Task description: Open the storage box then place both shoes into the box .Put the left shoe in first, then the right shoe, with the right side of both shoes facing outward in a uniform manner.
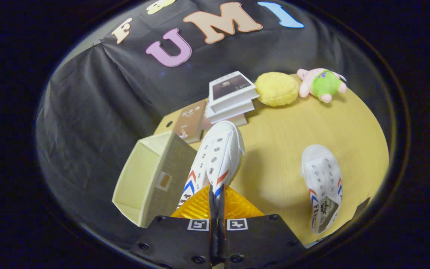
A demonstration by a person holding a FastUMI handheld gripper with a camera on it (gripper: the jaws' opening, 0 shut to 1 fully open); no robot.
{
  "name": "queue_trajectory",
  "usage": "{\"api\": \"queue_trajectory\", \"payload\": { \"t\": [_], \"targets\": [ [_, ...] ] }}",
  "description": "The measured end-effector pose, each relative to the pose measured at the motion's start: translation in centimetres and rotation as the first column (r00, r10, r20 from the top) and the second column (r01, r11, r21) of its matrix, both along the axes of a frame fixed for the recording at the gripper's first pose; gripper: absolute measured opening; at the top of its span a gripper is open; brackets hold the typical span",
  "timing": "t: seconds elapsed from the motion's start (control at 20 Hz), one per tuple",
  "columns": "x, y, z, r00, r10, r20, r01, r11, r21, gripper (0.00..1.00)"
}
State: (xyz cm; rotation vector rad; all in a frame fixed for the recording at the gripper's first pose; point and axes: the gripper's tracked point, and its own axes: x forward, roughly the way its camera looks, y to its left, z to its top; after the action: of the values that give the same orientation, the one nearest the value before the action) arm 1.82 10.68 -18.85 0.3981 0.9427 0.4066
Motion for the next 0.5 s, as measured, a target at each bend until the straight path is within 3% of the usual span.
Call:
{"api": "queue_trajectory", "payload": {
  "t": [0.3,0.5],
  "targets": [
    [0.6,6.2,5.8,0.997,0.021,0.072,-0.026,0.997,0.074,0.03],
    [0.2,11.0,7.0,0.994,0.057,0.091,-0.066,0.993,0.098,0.03]
  ]
}}
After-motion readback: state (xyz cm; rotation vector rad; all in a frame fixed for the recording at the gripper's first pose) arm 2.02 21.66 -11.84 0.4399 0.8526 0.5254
